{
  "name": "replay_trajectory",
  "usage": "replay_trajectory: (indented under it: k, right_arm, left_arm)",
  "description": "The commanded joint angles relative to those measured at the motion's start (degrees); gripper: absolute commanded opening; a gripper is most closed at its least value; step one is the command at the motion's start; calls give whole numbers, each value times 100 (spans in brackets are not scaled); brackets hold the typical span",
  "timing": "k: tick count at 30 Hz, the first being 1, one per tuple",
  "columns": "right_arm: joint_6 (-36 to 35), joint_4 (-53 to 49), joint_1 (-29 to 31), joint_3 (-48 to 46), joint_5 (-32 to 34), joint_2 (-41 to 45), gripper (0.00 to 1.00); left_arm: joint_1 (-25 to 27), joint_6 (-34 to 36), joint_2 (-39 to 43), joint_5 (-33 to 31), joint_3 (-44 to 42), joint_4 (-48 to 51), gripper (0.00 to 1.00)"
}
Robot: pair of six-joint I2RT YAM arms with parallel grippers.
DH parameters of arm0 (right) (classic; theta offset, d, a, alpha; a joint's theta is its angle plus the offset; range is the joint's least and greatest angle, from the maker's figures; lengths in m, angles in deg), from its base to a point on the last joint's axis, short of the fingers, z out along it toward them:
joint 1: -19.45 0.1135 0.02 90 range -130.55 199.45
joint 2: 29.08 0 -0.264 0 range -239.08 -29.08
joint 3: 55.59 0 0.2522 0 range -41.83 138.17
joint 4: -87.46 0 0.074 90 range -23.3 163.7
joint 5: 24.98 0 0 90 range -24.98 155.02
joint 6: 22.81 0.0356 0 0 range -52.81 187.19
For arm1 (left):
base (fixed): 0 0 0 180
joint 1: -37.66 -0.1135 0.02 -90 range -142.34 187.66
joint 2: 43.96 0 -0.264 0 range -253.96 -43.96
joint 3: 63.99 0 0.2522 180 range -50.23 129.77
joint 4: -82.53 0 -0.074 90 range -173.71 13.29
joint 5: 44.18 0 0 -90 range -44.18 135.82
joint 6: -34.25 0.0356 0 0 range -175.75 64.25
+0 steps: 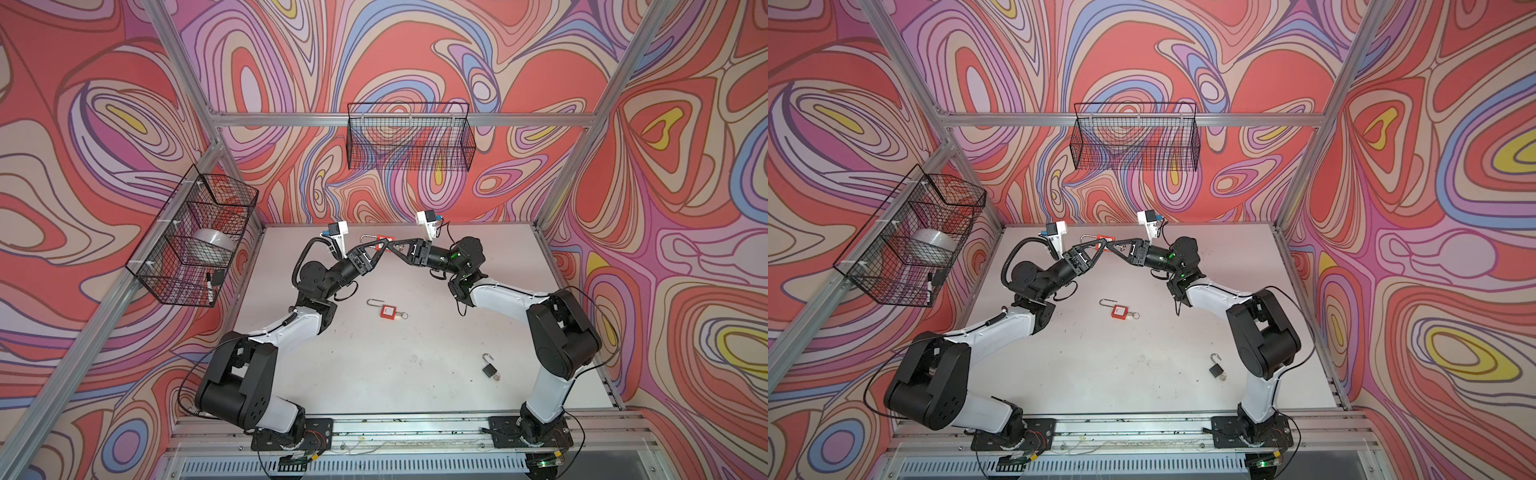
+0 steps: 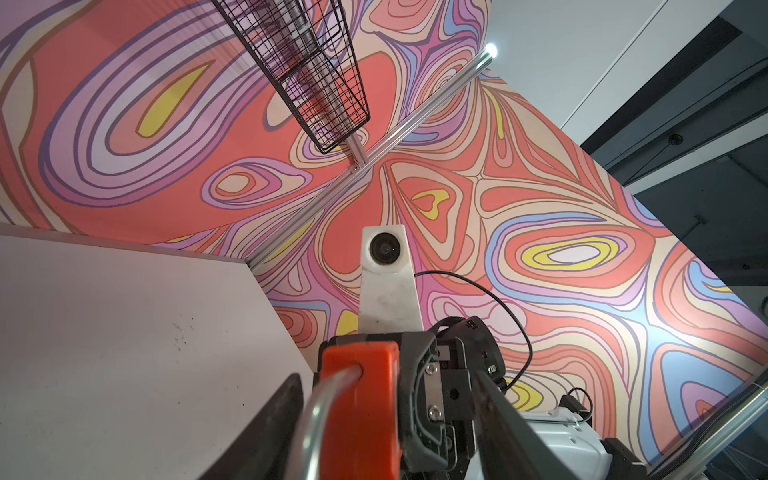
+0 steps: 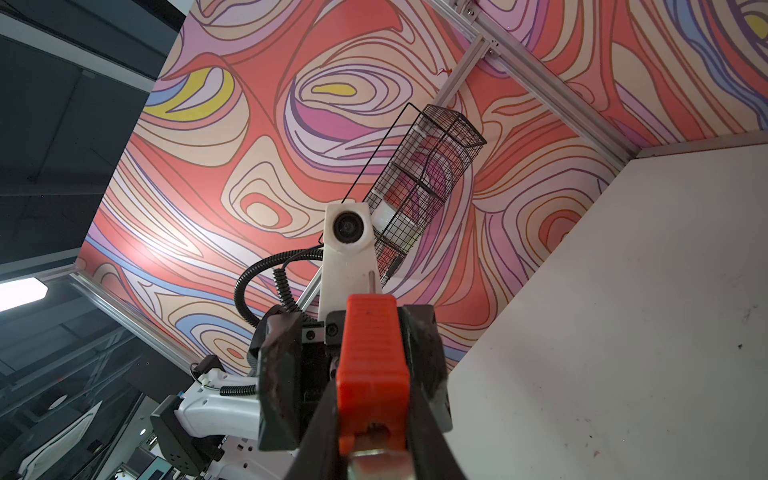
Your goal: Lock with the key
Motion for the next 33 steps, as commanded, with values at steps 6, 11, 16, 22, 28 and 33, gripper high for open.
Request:
replay_trajectory:
  k: [6, 11, 16, 22, 28, 33]
  right_arm:
    - [-309, -90, 15, -128, 65, 238, 0]
    - [-380, -182, 8, -158, 80, 417, 16]
    - [-618, -447, -24, -333, 192, 627, 69]
    - [-466, -438, -239, -543, 291, 737, 75]
    - [-671, -1066, -272, -414, 332, 689, 75]
    - [-959, -1593, -272, -339, 351, 618, 75]
  left_arm:
    - [3, 35, 10, -67, 105, -332, 20]
    - [0, 21, 0, -148, 71, -403, 0]
    - [7, 34, 52, -155, 70, -404, 0]
    - [5, 49, 79, -130, 88, -360, 0]
    - [3, 30, 88, -120, 97, -368, 0]
    - [0, 26, 113, -126, 97, -352, 0]
